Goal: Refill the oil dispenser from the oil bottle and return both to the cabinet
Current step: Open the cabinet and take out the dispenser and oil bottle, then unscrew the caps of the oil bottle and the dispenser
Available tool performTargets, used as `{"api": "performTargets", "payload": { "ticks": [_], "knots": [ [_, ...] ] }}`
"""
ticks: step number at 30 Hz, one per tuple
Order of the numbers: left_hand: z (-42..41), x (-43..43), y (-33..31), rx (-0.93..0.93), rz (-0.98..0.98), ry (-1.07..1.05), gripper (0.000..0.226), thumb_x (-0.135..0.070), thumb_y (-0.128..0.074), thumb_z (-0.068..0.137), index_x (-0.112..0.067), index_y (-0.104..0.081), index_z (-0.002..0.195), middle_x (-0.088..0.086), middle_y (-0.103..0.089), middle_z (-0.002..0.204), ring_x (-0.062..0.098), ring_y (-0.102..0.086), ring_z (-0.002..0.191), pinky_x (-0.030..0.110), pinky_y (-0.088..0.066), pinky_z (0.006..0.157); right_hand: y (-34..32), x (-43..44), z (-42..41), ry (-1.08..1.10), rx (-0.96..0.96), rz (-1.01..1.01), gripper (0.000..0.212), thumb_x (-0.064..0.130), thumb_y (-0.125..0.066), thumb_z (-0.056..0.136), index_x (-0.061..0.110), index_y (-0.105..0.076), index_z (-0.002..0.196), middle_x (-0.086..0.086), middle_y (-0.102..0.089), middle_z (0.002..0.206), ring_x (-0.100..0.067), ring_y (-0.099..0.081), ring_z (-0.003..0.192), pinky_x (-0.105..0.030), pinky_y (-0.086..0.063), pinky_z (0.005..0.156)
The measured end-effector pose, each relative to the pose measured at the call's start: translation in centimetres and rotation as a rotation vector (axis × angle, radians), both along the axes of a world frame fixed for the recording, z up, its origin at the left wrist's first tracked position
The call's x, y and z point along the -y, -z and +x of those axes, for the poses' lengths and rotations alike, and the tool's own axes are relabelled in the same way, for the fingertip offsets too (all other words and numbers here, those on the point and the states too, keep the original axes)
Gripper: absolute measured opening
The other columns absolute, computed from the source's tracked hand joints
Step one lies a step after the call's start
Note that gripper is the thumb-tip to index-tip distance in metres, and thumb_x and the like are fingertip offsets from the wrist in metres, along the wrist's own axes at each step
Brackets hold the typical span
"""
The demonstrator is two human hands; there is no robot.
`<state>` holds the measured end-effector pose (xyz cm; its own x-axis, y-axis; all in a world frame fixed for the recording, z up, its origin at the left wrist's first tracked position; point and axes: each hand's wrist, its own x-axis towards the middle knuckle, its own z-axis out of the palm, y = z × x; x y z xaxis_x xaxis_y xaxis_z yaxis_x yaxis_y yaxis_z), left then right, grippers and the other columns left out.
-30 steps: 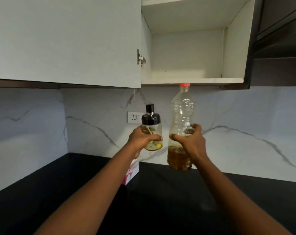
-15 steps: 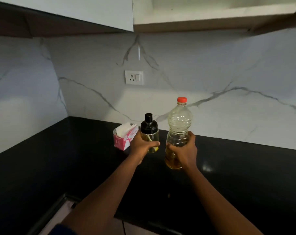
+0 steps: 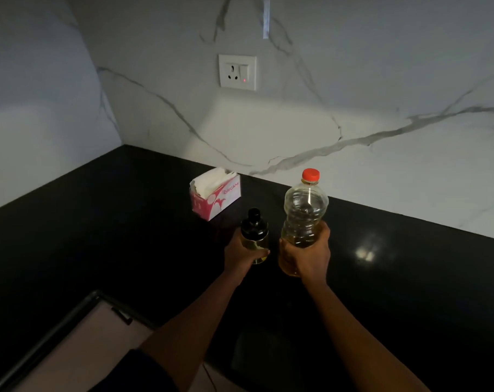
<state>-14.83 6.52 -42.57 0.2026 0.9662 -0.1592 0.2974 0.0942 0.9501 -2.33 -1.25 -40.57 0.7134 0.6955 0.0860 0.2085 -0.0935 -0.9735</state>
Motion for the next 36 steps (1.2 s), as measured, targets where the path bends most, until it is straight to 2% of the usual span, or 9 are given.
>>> {"api": "performTargets", "payload": {
  "ticks": [5,10,15,21,26,29,32,34,36],
  "knots": [
    [0.4,-1.5,2.1,-0.038,-0.022,0.030,0.073,-0.009,-0.085,0.059,-0.014,-0.051,0.124,0.005,-0.062,0.116,0.018,-0.056,0.105,0.024,-0.041,0.089,1.3,-1.3,0.5,0.039,-0.009,-0.020,0.093,0.015,-0.084,0.062,0.019,-0.029,0.137,-0.003,-0.048,0.129,-0.015,-0.047,0.115,-0.029,-0.037,0.094],
    [1.1,-3.2,3.5,-0.077,-0.022,0.070,0.069,-0.010,-0.085,0.058,-0.014,-0.053,0.120,0.005,-0.064,0.112,0.020,-0.059,0.103,0.025,-0.043,0.089,1.6,-2.2,0.7,0.064,-0.001,-0.038,0.094,0.014,-0.085,0.062,0.019,-0.028,0.138,-0.003,-0.048,0.130,-0.007,-0.042,0.108,-0.026,-0.035,0.091],
    [2.1,-4.4,4.8,-0.135,-0.030,0.099,0.077,-0.018,-0.085,0.057,-0.018,-0.051,0.126,0.004,-0.064,0.117,0.023,-0.059,0.109,0.039,-0.046,0.098,2.1,-2.9,0.9,0.087,-0.007,-0.059,0.097,0.015,-0.085,0.061,0.020,-0.026,0.139,-0.002,-0.047,0.131,-0.008,-0.043,0.112,-0.027,-0.035,0.093],
    [2.4,-5.7,5.2,-0.136,-0.007,0.124,0.076,-0.018,-0.085,0.059,-0.018,-0.050,0.127,0.004,-0.064,0.116,0.022,-0.060,0.108,0.027,-0.045,0.091,2.2,-2.9,1.4,0.024,-0.005,-0.101,0.105,0.018,-0.086,0.059,0.020,-0.021,0.141,-0.002,-0.042,0.137,-0.015,-0.043,0.123,-0.028,-0.033,0.096],
    [2.0,-6.1,5.1,-0.132,-0.007,0.195,0.084,-0.020,-0.086,0.058,-0.014,-0.045,0.131,0.006,-0.061,0.121,0.025,-0.057,0.114,0.037,-0.044,0.100,0.0,-2.0,1.8,0.023,0.026,-0.041,0.114,0.041,-0.085,0.053,0.024,-0.018,0.143,-0.001,-0.034,0.146,-0.018,-0.037,0.132,-0.042,-0.034,0.107],
    [1.2,-6.2,4.4,-0.152,-0.002,0.309,0.105,-0.021,-0.089,0.055,-0.015,-0.029,0.142,0.005,-0.050,0.135,0.026,-0.046,0.127,0.038,-0.037,0.107,-3.0,-1.5,2.5,0.008,0.093,0.021,0.105,0.058,-0.077,0.058,0.025,-0.025,0.142,-0.001,-0.038,0.144,-0.020,-0.042,0.129,-0.047,-0.039,0.105],
    [-0.1,-6.4,3.6,-0.149,0.046,0.371,0.125,-0.028,-0.091,0.048,-0.021,-0.016,0.147,0.006,-0.034,0.147,0.026,-0.032,0.137,0.044,-0.030,0.112,-6.3,-1.4,3.3,-0.010,0.264,0.024,0.087,0.070,-0.059,0.065,0.026,-0.036,0.136,0.004,-0.048,0.135,-0.016,-0.050,0.119,-0.050,-0.045,0.098],
    [-0.6,-6.4,2.4,-0.135,0.131,0.328,0.120,-0.029,-0.090,0.051,-0.023,-0.018,0.147,0.005,-0.027,0.151,0.025,-0.025,0.140,0.043,-0.027,0.113,-8.5,-1.6,3.6,0.004,0.367,0.009,0.079,0.075,-0.048,0.068,0.028,-0.042,0.131,0.006,-0.054,0.125,-0.014,-0.054,0.109,-0.049,-0.048,0.092],
    [-0.7,-6.1,0.3,-0.084,0.329,0.270,0.109,-0.029,-0.088,0.055,-0.020,-0.025,0.144,0.003,-0.027,0.151,0.020,-0.023,0.140,0.036,-0.025,0.111,-10.6,-1.8,3.7,0.027,0.464,-0.030,0.080,0.078,-0.043,0.069,0.026,-0.045,0.129,0.004,-0.056,0.120,-0.014,-0.055,0.103,-0.045,-0.050,0.088]
  ]
}}
